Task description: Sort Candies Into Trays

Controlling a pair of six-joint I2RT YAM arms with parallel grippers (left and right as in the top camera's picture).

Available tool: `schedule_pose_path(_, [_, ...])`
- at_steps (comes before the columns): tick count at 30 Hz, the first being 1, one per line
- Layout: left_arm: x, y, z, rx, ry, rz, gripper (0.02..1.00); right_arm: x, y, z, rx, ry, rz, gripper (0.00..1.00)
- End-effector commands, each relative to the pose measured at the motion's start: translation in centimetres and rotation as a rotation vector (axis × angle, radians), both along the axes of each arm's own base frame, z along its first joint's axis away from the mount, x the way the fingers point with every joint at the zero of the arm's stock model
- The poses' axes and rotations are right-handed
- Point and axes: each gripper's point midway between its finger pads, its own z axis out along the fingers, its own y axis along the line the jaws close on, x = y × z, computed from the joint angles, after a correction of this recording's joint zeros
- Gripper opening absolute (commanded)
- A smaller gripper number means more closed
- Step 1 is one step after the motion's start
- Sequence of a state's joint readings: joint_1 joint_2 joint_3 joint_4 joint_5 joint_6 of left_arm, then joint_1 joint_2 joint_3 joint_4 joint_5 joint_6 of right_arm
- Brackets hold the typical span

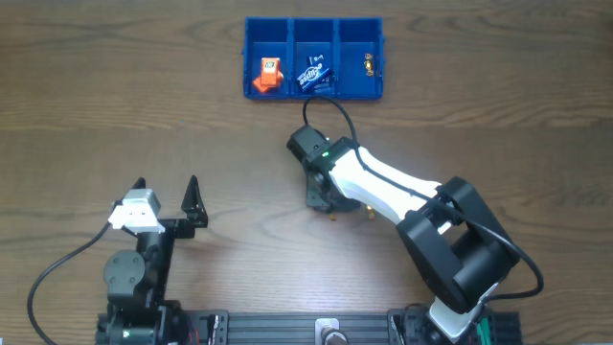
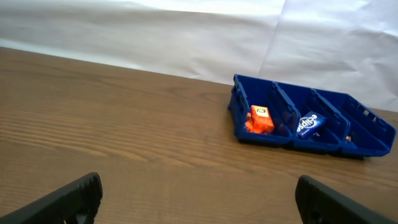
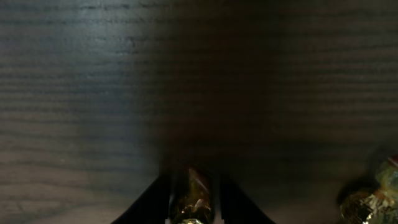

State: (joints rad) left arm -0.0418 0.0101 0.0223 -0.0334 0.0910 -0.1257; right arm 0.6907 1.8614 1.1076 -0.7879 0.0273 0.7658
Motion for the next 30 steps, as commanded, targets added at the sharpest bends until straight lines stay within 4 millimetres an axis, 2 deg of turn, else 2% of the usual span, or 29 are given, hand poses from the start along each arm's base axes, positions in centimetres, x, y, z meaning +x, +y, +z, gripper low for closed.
schedule_pose_path(1, [-0.1,-0.1,-1.6,0.015,0.048,-0.01,0.998,-0.5,-0.7,-1.0,-0.039,0.024,-0.012,0.237])
schedule_pose_path(6, [-0.1,-0.1,-1.6,0.015,0.048,-0.01,0.998,-0.5,-0.7,-1.0,-0.037,0.022,-0.012,0.13])
schedule_pose_path(17, [-0.1,-0.1,-1.6,0.015,0.048,-0.01,0.998,-0.4,-0.6,-1.0,-0.036,0.021,-0.012,0.11])
schedule_pose_path(25, [-0.1,-0.1,-1.6,0.015,0.048,-0.01,0.998,-0.2,-0.5,-0.8,-0.029,0.012,-0.015,0.045])
schedule_pose_path(27, [-0.1,-0.1,-1.6,0.015,0.047,-0.01,0.998,0.2,-0.3,-0.1,-0.019,-0.01,-0.015,0.036])
schedule_pose_path(29, [-0.1,-0.1,-1.6,0.015,0.048,-0.01,0.998,1.5,-0.7,1.6,-0.02,-0.064,-0.022,0.036])
schedule_pose_path(30, [-0.1,-0.1,-1.6,0.015,0.048,-0.01,0.998,3.1,-1.0,3.7,-0.017,-0.113,-0.007,0.036])
